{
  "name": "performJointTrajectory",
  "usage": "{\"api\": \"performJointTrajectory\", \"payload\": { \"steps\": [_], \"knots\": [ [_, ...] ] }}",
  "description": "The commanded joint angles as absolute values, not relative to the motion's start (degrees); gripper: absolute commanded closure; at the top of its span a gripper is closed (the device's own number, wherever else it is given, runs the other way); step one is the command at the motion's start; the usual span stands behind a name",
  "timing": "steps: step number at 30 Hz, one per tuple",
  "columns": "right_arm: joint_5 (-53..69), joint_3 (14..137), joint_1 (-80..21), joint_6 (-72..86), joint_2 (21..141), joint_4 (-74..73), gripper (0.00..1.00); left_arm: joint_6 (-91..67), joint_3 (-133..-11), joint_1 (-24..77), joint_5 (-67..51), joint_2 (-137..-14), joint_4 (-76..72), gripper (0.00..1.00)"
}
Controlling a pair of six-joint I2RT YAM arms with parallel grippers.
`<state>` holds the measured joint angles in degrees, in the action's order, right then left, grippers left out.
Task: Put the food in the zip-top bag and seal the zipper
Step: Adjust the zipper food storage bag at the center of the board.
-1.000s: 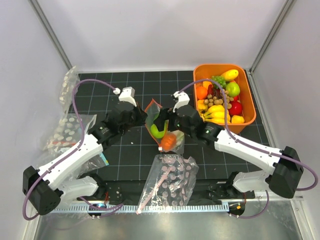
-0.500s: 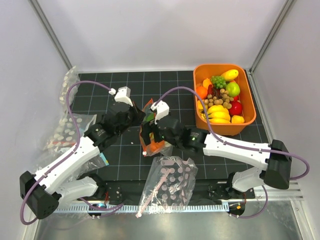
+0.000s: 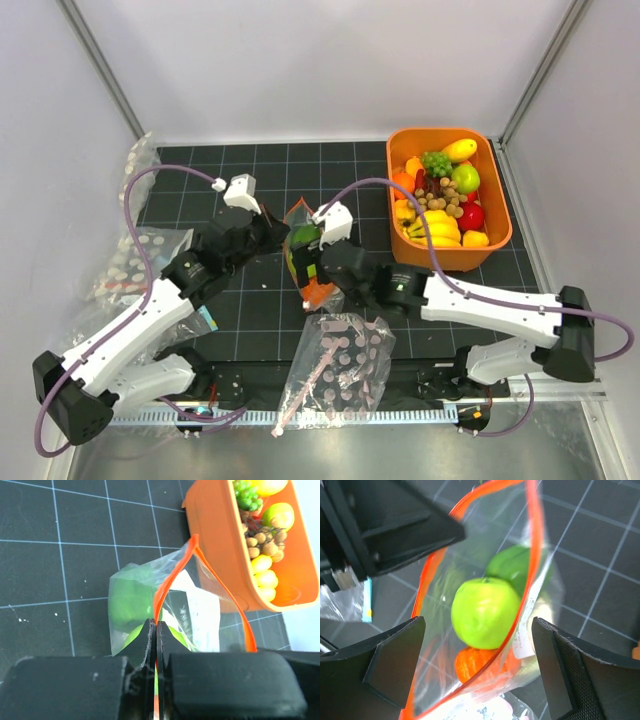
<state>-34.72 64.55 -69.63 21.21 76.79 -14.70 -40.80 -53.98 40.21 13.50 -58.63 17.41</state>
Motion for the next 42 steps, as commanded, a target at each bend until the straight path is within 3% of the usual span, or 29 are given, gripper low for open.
{"api": "performJointTrajectory", "payload": {
  "steps": [1,11,23,26,33,39,42],
  "knots": [
    [-38.7,64.0,-69.7,22.2,71.1,-12.1,0.05,-42.1,-53.8,40.0,13.9,-56.4,14.6,1.00],
    [-34.3,66.6,-70.3,25.3,75.6,-13.7,0.03,-43.2,-53.6,40.1,11.6,-57.1,13.8,1.00],
    [-38.8,70.0,-72.8,23.0,80.8,-15.6,0.04,-46.8,-53.3,40.0,9.4,-59.3,12.0,1.00],
    [-41.6,70.7,-73.8,21.8,81.7,-15.7,0.11,-47.6,-52.6,40.1,9.0,-59.2,10.6,1.00],
    [-43.9,71.7,-74.6,20.6,82.7,-16.9,0.46,-47.1,-50.9,40.0,9.6,-56.1,8.3,1.00],
    [-44.0,72.2,-74.6,20.2,83.4,-17.0,0.52,-46.2,-50.0,40.0,9.8,-53.8,7.6,1.00],
    [-44.5,72.7,-74.6,20.1,84.0,-17.9,0.68,-46.1,-49.9,40.1,8.4,-54.1,6.3,1.00]
  ]
}}
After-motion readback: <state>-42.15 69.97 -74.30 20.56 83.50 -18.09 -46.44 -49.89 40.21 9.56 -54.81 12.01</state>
